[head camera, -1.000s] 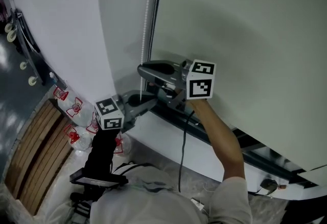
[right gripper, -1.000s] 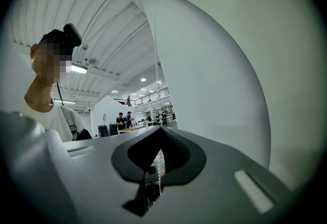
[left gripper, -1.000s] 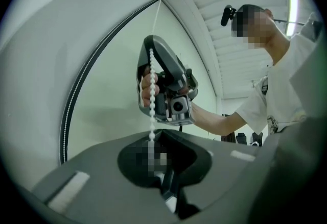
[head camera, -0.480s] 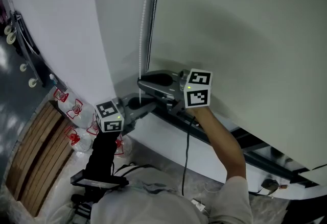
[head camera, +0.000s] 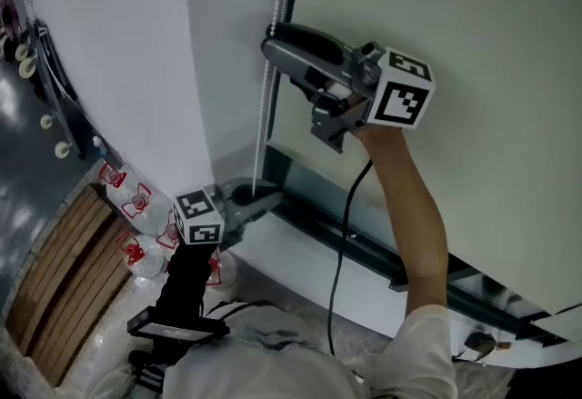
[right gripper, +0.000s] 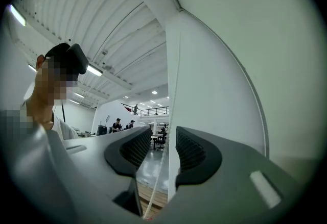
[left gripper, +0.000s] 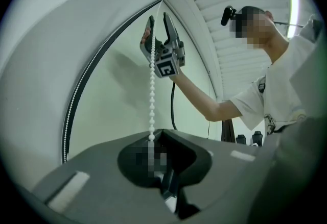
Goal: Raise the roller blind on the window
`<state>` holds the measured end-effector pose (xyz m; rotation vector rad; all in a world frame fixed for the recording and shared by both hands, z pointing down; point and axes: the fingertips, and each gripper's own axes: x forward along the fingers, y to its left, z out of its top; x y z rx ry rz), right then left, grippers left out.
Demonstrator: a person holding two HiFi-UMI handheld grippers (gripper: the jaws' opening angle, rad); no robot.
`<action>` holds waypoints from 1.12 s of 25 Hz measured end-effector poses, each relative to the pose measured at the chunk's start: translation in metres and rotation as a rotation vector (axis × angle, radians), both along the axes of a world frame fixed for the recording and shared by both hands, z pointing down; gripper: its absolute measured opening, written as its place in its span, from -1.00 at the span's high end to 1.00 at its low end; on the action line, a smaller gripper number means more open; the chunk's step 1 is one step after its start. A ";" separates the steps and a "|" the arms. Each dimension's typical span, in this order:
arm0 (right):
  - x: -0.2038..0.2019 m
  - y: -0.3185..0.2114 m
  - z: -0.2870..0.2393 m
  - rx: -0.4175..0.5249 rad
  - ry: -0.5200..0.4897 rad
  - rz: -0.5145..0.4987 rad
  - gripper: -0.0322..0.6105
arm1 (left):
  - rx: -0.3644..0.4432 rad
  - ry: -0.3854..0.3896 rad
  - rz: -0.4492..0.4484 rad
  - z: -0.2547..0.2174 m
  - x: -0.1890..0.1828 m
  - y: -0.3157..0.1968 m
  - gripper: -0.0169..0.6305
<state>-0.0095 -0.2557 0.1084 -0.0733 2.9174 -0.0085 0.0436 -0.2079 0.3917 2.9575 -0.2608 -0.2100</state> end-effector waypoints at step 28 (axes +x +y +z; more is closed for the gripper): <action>-0.007 0.001 -0.031 0.004 0.110 0.005 0.88 | -0.030 -0.004 -0.003 -0.003 0.002 -0.003 0.95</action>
